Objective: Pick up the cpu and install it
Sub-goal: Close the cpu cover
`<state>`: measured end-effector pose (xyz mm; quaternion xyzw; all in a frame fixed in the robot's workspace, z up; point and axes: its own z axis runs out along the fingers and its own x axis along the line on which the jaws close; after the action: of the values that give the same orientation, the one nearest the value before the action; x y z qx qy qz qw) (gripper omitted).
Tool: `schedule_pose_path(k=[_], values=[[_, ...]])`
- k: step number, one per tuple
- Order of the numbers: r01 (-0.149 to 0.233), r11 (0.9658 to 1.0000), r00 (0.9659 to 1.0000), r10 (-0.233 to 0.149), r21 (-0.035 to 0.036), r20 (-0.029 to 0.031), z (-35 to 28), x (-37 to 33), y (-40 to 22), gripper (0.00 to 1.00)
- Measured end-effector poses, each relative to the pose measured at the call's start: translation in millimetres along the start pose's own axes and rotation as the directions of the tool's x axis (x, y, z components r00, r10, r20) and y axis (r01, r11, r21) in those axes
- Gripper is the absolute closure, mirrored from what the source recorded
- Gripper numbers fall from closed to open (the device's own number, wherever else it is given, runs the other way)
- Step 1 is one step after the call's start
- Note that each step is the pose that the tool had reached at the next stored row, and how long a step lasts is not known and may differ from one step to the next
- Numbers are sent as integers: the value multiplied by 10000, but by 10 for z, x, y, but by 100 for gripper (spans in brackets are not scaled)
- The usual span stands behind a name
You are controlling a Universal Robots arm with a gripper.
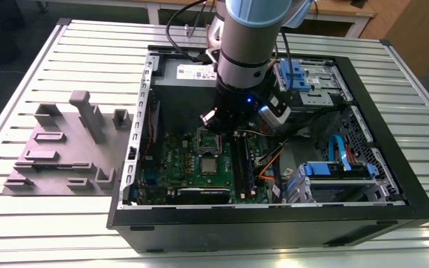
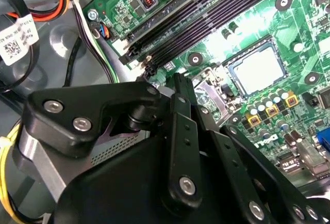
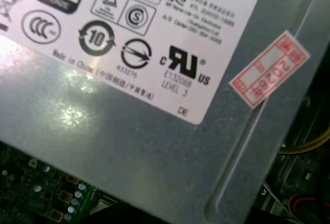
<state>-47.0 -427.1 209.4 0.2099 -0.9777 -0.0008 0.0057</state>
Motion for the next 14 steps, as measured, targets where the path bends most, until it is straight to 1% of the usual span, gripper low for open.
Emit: schedule_pose_path(k=[8,14], values=[[-1,10000,10000,1,-7,3,36,-5,14,90],[-2,10000,10000,2,-8,4,41,28,30,90]])
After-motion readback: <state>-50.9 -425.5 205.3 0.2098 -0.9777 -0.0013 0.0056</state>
